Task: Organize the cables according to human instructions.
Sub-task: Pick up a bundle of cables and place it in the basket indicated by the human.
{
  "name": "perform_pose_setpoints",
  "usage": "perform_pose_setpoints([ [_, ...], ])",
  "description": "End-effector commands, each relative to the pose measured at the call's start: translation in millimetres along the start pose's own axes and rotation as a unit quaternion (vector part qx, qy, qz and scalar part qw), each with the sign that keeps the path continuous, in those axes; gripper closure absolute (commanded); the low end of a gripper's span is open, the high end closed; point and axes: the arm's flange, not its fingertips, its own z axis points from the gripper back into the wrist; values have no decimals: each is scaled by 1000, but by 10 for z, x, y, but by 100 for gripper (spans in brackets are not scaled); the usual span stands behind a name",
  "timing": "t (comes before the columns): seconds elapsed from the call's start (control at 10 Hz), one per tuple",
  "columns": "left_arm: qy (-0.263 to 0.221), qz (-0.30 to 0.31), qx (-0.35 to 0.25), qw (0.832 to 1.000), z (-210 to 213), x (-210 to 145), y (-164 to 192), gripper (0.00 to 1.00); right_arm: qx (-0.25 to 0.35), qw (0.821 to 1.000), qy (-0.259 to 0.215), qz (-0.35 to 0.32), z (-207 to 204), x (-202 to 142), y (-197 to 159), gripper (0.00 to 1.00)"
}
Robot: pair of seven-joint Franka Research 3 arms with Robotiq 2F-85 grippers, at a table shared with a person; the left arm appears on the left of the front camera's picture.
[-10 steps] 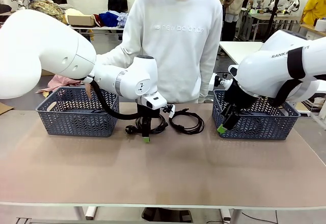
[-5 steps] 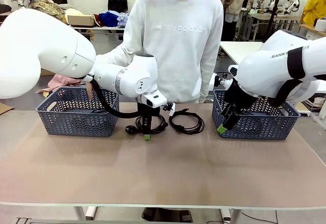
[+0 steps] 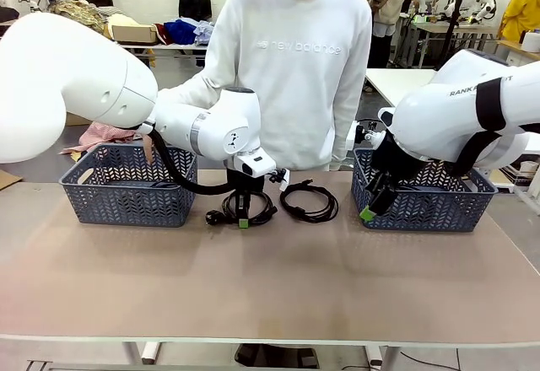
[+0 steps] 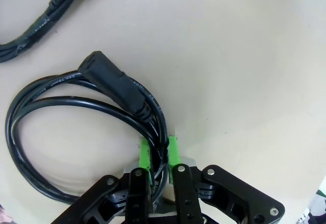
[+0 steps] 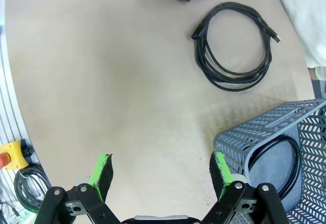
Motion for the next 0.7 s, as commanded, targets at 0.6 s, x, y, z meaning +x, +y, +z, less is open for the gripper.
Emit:
perform_pose_setpoints([
  [0.6, 43, 5, 96, 994, 1254, 97, -194, 100, -2, 1000, 0, -1, 3, 9, 11, 0],
])
